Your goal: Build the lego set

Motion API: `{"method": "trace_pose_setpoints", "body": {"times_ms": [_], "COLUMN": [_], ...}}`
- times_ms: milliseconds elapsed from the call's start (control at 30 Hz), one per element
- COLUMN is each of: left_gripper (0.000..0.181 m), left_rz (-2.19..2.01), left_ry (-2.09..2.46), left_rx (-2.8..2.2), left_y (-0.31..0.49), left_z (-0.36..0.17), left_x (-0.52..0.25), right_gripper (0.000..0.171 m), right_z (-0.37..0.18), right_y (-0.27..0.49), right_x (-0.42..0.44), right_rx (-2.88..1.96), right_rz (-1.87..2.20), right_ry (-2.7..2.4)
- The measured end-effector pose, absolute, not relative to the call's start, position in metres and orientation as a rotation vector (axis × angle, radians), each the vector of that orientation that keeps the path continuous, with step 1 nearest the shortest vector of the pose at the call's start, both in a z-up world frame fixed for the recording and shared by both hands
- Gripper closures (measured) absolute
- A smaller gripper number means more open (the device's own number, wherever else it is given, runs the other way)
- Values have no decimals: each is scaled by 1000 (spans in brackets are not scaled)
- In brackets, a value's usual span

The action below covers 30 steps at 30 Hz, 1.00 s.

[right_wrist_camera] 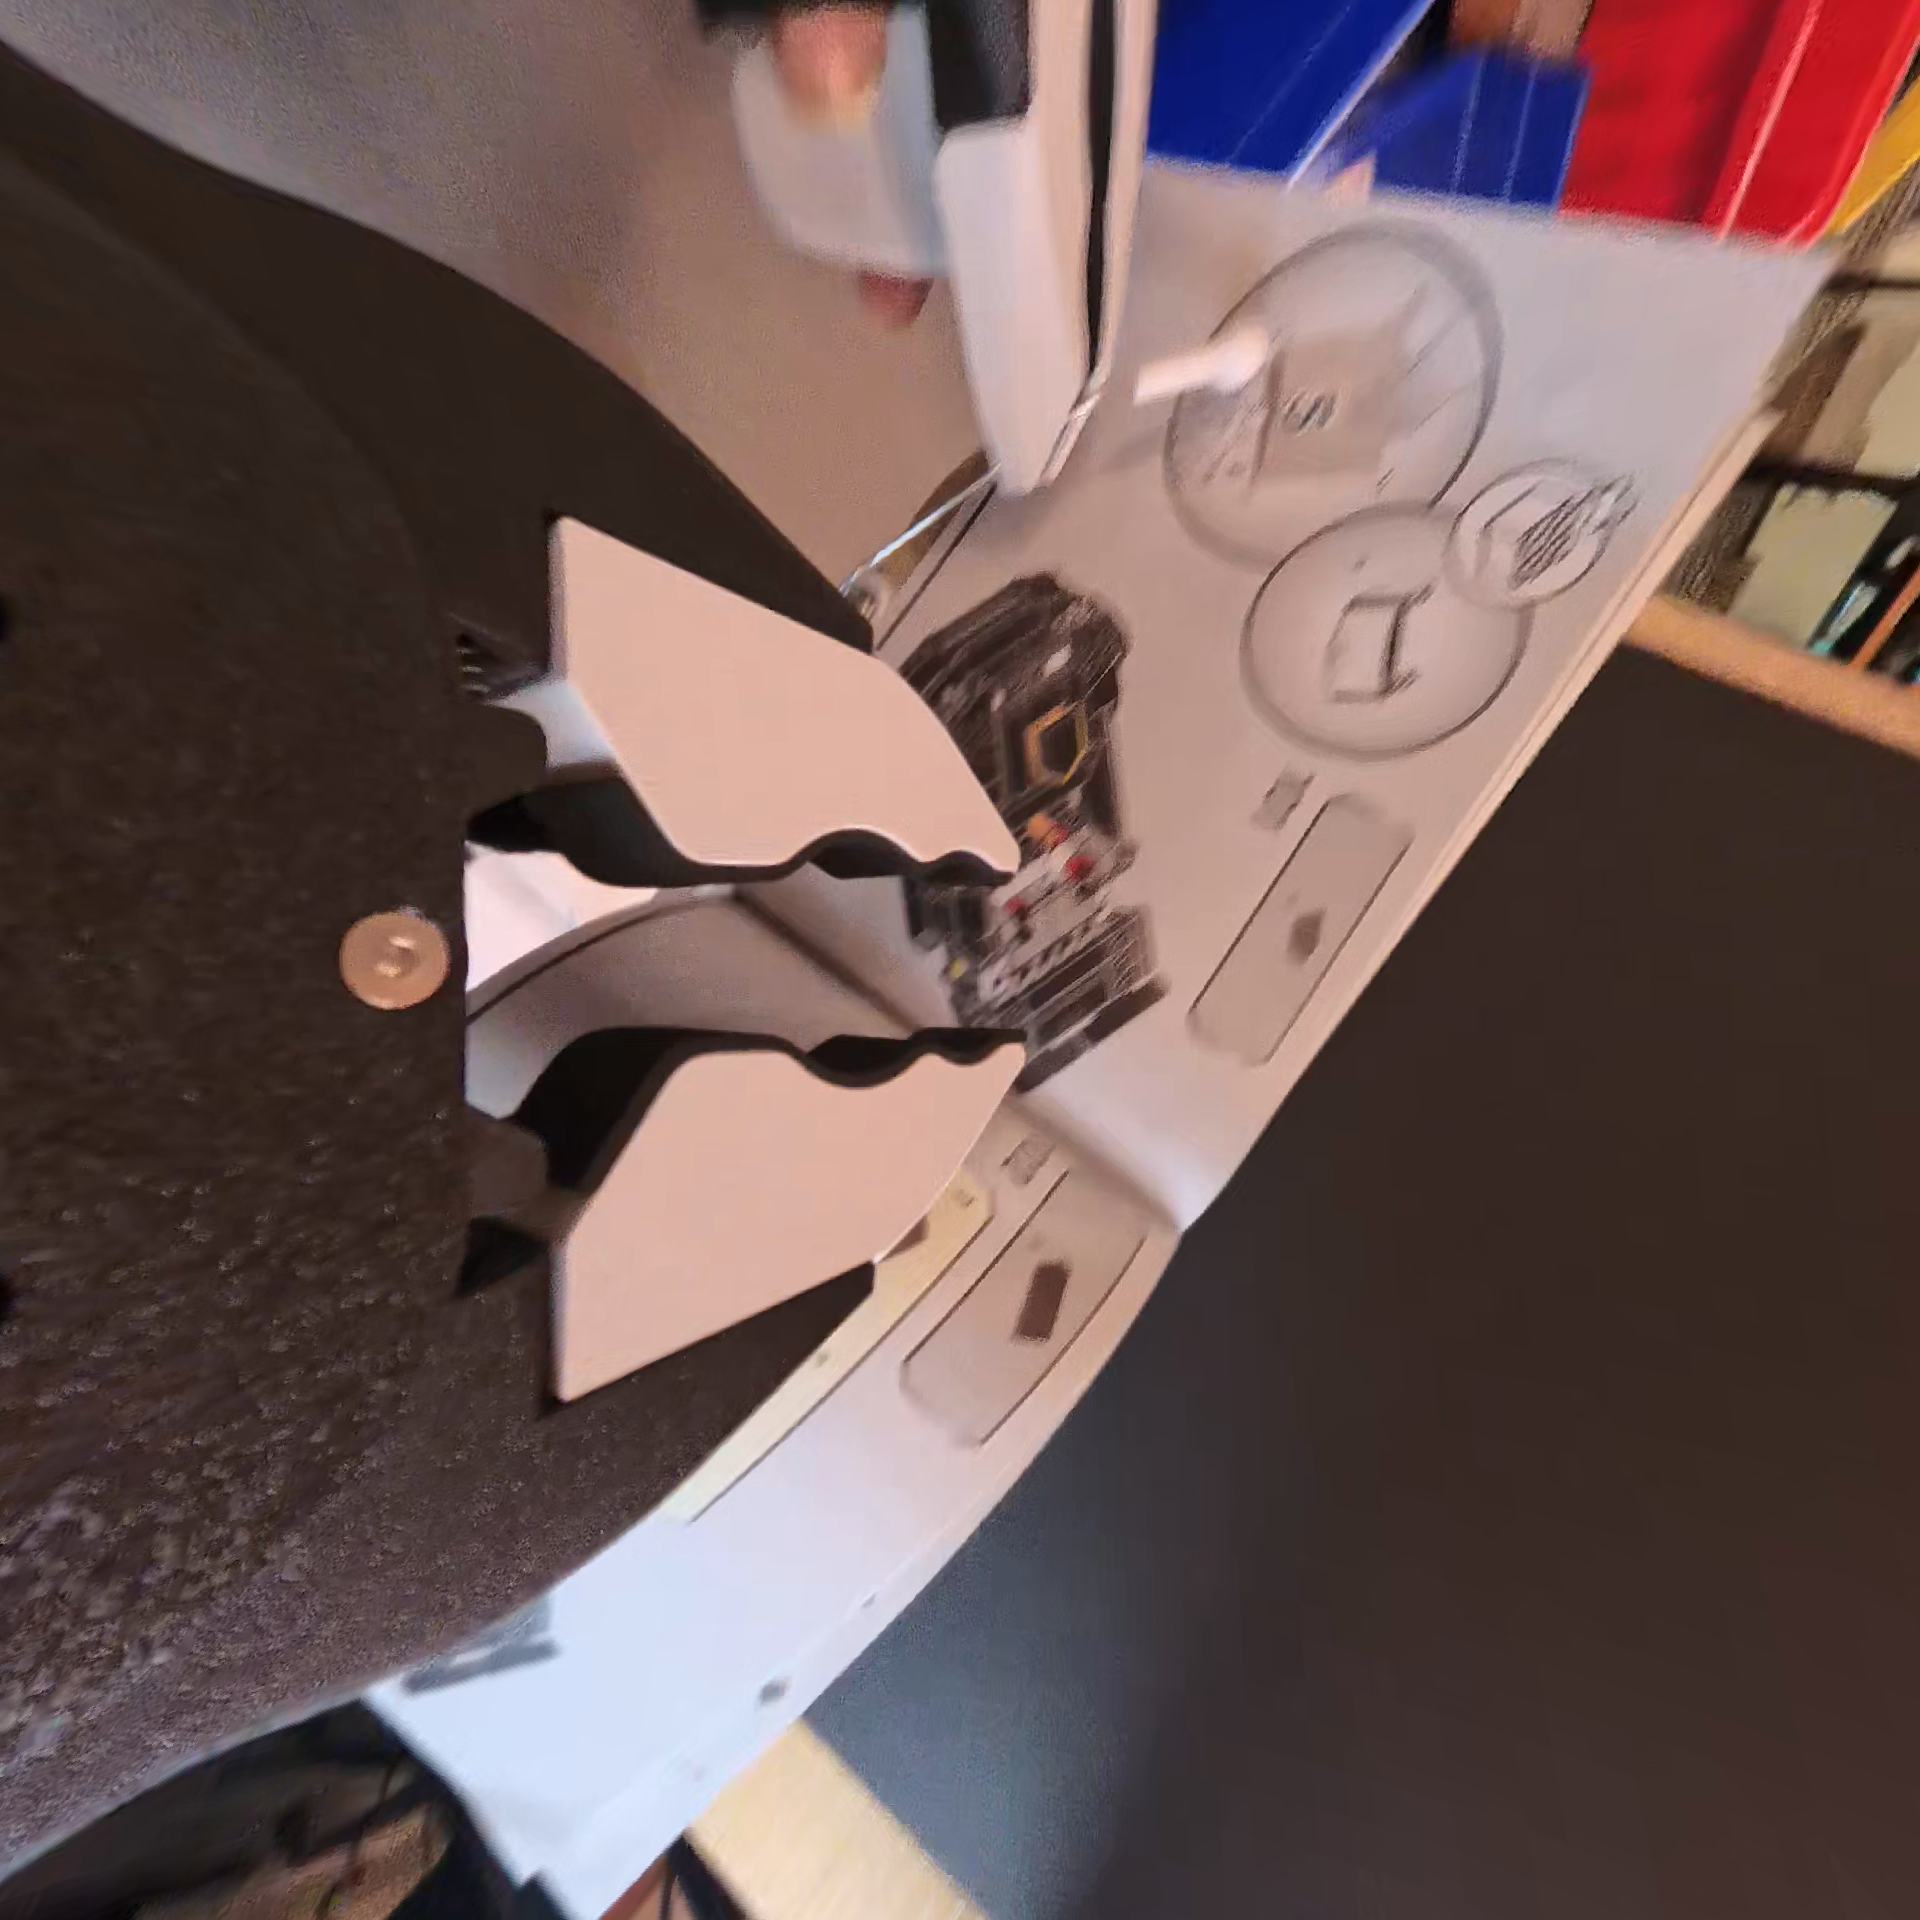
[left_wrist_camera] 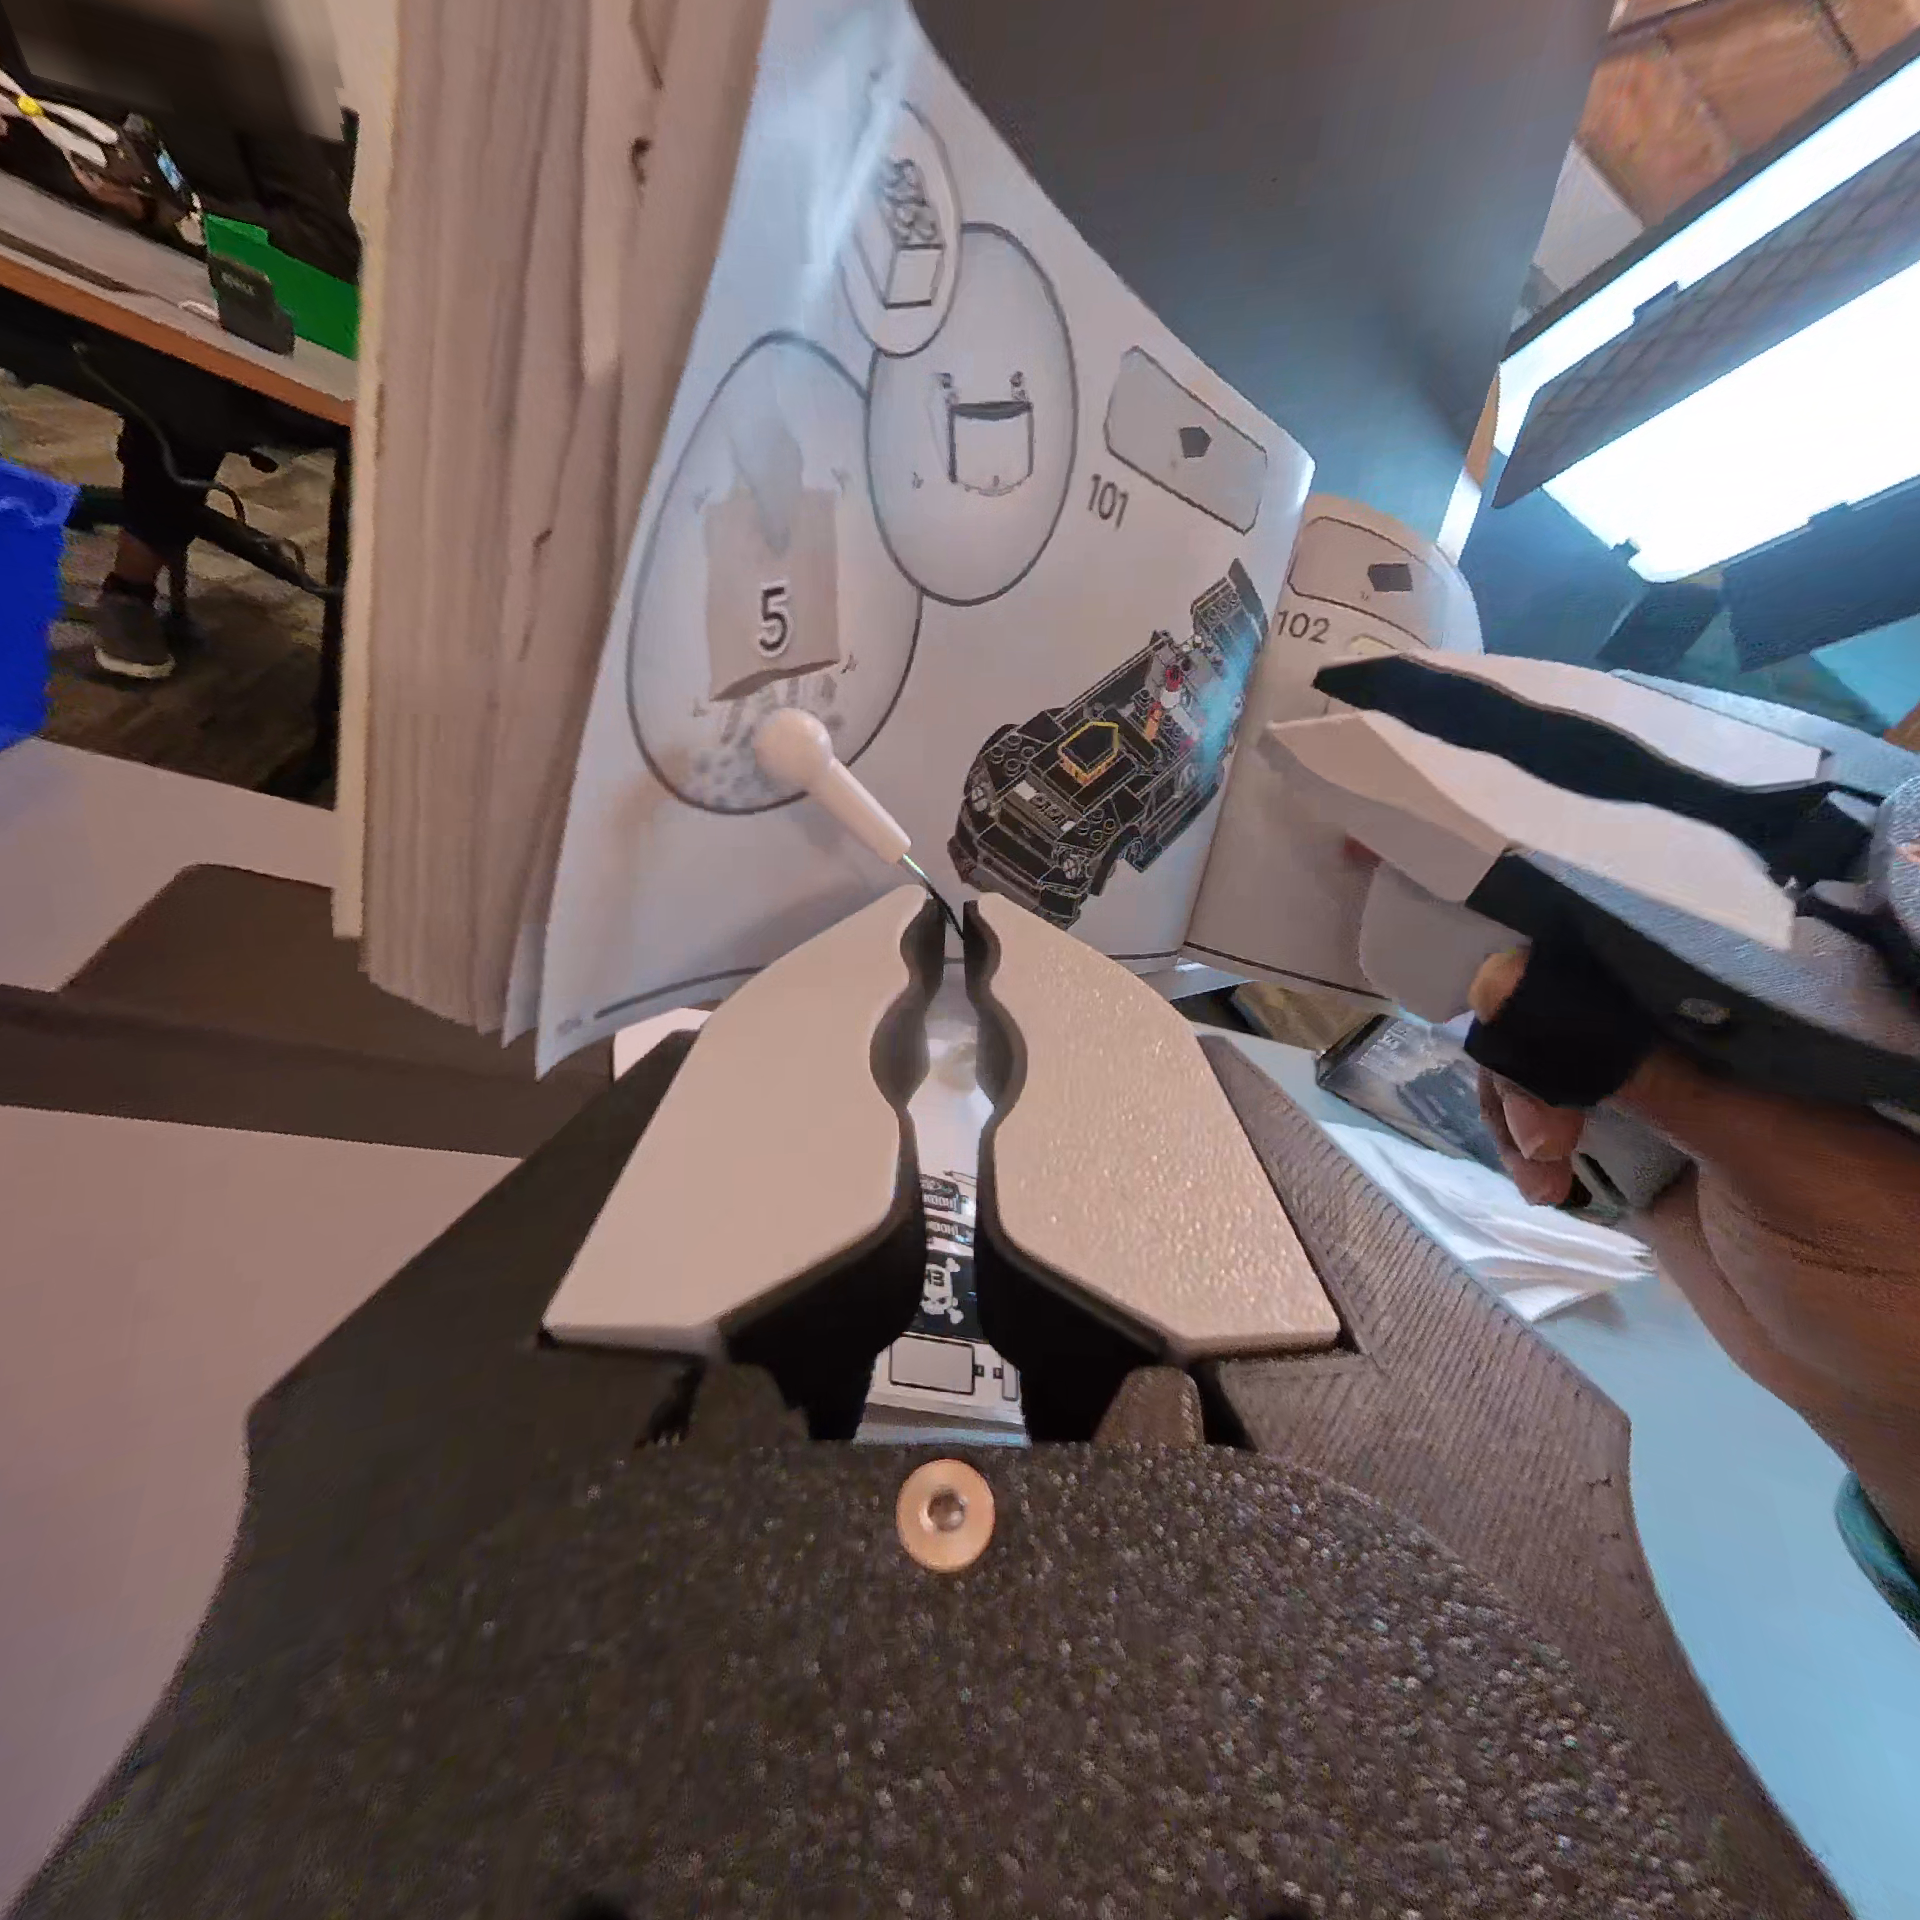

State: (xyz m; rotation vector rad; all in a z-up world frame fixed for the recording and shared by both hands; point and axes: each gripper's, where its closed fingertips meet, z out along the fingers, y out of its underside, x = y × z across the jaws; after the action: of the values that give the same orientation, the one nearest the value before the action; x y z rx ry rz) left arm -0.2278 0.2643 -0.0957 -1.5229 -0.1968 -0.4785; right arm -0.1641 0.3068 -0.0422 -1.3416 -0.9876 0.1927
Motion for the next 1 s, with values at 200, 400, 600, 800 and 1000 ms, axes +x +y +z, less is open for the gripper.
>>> {"method": "trace_pose_setpoints", "body": {"times_ms": [200,400,600,800,1000], "left_gripper": [179,180,180,179,178], "left_rz": [-247,-66,225,472,723], "left_ry": [-32,273,624,898,1134], "left_rx": [-1564,-1638,-1688,-1698,-1638], "left_y": [269,282,295,300,303], "left_z": [-83,-77,-85,-93,-100], "left_x": [-215,-191,-166,-159,-155], "right_gripper": [133,141,149,150,149], "right_z": [-70,-64,-69,-67,-84], "right_y": [315,308,312,316,325], "right_x": [-172,-180,-164,-124,-110], "right_rx": [-1358,-1344,-1480,-1464,-1522], "right_rz": [181,321,574,650,596], "right_ry": [-1068,-1080,-1006,-856,-851]}}
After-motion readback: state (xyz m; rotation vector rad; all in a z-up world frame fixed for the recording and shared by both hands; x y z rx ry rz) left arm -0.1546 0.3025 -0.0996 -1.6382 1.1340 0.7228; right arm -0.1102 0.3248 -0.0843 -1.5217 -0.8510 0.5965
